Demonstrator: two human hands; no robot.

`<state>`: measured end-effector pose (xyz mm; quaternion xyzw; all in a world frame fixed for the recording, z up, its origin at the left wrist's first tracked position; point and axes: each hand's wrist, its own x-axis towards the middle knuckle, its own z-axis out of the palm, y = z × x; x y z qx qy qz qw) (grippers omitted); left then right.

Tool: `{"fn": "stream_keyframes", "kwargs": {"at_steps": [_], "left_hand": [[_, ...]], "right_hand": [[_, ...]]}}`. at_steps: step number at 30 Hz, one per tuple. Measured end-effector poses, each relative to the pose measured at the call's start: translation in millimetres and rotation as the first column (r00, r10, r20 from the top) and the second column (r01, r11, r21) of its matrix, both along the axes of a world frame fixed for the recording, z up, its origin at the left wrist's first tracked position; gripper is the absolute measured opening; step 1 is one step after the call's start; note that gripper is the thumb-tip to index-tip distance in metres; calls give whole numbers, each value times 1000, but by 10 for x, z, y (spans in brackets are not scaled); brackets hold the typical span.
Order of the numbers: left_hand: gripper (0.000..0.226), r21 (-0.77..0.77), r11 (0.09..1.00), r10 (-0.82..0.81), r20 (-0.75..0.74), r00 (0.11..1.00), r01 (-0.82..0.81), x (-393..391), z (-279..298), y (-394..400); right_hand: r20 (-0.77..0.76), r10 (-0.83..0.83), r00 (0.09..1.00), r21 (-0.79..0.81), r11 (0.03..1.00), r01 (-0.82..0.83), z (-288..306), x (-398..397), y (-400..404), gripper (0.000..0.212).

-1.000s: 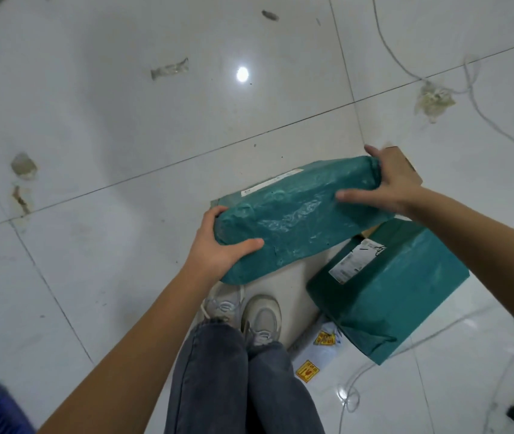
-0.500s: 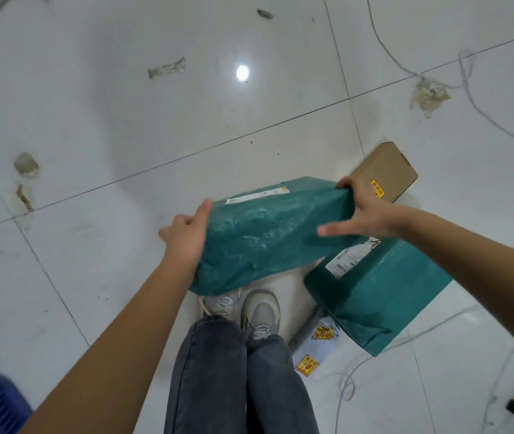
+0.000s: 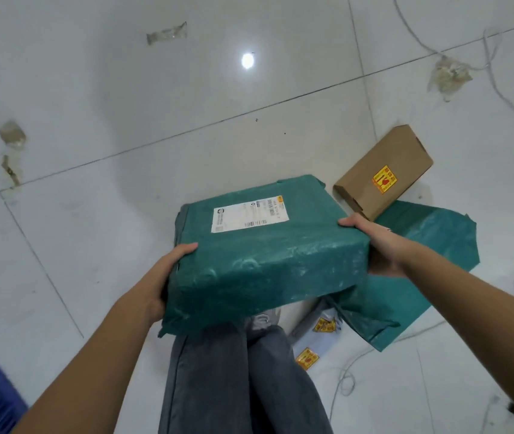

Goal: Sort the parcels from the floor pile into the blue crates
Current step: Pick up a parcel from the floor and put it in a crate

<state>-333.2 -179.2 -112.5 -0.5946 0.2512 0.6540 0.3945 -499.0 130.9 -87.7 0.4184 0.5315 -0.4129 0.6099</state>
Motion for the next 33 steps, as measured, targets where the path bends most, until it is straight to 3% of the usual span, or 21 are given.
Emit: {"fn": "stream_keyframes", "kwargs": {"at_steps": [3, 6, 7, 11, 15, 17, 21, 28, 31, 33], "left_hand": [[48, -43, 992, 114, -88, 990, -119, 93, 271, -108], [39, -58, 981, 171, -178, 969, -184, 118, 684, -300], [34, -61, 982, 164, -203, 965, -179, 110, 846, -383], [38, -130, 978, 107, -348, 931, -162, 58, 1583, -721], [41, -193, 937, 130, -579, 805, -291, 165, 2420, -1039], [53, -208, 926, 104, -661, 743, -314, 298, 2804, -1159], [67, -237, 893, 115, -704, 701, -383, 667, 3391, -1349], [67, -285, 728, 266, -721, 640, -623, 1362, 3686, -1489], [71, -310, 702, 297, -691, 658, -642, 1718, 3724, -1575], [73, -342, 688, 290, -679, 674, -640, 2018, 3803, -1669]], "right_hand": [[-81, -52, 995, -84, 995, 45, 300, 114, -109, 49], [-227, -117, 967, -220, 973, 66, 756, 190, -269, 89], [-255, -134, 958, -253, 965, 68, 936, 204, -323, 94], [-316, -158, 936, -353, 935, 39, 1684, 299, -542, 92], [-390, -108, 914, -451, 888, -87, 2303, 324, -880, 101], [-450, -72, 890, -422, 896, -140, 2563, 308, -1108, 111], [-537, -58, 842, -388, 903, -186, 2968, 369, -1576, 72], [-577, -40, 816, -423, 869, -257, 3427, 675, -2223, 54], [-552, -32, 834, -460, 845, -273, 3453, 916, -2491, 32], [-555, -13, 832, -428, 862, -272, 3481, 1115, -2690, 28]]}}
